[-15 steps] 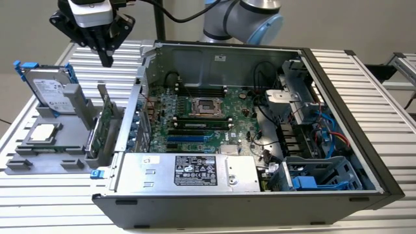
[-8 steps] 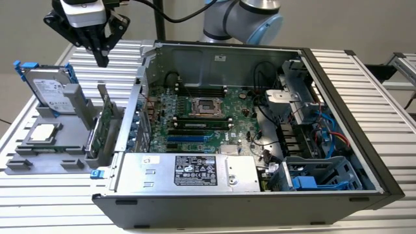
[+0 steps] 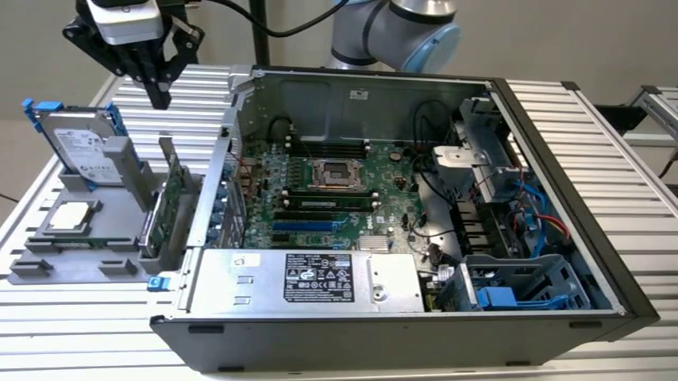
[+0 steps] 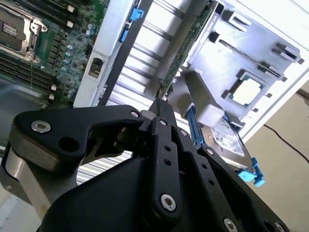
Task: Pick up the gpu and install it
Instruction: 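Reach for the gpu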
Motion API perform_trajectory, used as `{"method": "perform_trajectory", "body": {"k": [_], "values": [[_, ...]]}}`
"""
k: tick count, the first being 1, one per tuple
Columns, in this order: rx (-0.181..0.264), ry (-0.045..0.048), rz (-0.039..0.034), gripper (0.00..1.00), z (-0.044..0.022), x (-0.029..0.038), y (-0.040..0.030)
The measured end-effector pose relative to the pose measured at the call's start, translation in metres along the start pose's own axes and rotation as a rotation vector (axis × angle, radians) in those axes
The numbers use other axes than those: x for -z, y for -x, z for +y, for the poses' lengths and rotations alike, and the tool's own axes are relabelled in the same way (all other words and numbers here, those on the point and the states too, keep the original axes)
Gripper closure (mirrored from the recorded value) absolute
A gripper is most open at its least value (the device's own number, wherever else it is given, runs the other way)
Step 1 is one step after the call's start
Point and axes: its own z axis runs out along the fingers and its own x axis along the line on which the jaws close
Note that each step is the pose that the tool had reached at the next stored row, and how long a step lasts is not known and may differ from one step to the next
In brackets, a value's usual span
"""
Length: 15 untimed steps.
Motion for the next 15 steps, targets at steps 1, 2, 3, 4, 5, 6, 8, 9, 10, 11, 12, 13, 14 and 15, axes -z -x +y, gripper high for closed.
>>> {"method": "perform_trajectory", "body": {"k": [1, 2, 3, 4, 5, 6, 8, 9, 10, 11, 12, 13, 14, 15], "values": [[0.0, 0.0, 0.0, 1.0, -0.0001, 0.0, -0.0015], [0.0, 0.0, 0.0, 1.0, -0.0002, 0.0, -0.003], [0.0, 0.0001, 0.0, 1.0, -0.0003, 0.0, -0.0043], [0.0, 0.0001, 0.0, 1.0, -0.0004, -0.0001, -0.0056], [0.0, 0.0001, 0.0, 1.0, -0.0005, -0.0001, -0.0068], [0.0, 0.0002, 0.0, 1.0, -0.0006, -0.0001, -0.0082], [0.0, 0.0001, 0.0, 1.0, -0.0008, -0.0001, -0.011], [0.0, 0.0001, 0.0, 1.0, -0.0009, -0.0002, -0.0127], [0.0, 0.0001, 0.0, 1.0, -0.001, -0.0002, -0.0143], [0.0, 0.0001, 0.0001, 1.0, -0.0012, -0.0002, -0.0161], [0.0, 0.0001, 0.0, 1.0, -0.0013, -0.0002, -0.018], [0.0, 0.0002, 0.0001, 1.0, -0.0014, -0.0002, -0.0196], [0.0, 0.0002, 0.0, 1.0, -0.0015, -0.0002, -0.0213], [0.0, 0.0002, 0.0, 1.0, -0.0016, -0.0002, -0.0227]]}}
